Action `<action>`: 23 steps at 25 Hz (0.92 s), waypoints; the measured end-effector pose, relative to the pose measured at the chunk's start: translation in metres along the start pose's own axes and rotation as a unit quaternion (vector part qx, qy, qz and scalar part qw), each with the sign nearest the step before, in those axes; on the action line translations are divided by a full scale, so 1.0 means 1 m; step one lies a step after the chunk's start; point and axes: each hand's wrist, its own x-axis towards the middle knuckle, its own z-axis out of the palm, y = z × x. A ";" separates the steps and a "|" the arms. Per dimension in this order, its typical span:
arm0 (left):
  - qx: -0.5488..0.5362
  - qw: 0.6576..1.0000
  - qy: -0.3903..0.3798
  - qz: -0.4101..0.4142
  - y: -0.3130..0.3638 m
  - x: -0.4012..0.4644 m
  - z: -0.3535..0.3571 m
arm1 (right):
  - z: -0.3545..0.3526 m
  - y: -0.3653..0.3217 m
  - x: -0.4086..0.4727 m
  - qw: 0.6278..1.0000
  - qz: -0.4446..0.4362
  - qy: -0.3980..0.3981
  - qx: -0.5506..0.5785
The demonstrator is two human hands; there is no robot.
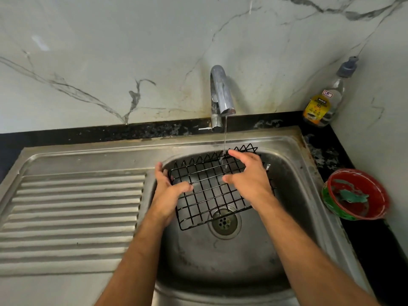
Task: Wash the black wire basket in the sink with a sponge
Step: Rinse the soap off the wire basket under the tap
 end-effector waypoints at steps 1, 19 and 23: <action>0.008 1.000 -0.016 -0.012 -0.003 0.001 -0.002 | 0.000 0.002 -0.002 1.000 -0.004 0.003 -0.007; 0.255 0.958 -0.099 -0.080 0.005 -0.027 0.001 | -0.007 -0.004 -0.021 0.886 -0.345 -0.010 -0.309; 0.269 0.960 -0.074 0.022 0.012 -0.018 0.023 | -0.007 -0.027 -0.020 0.846 -0.366 -0.081 -0.380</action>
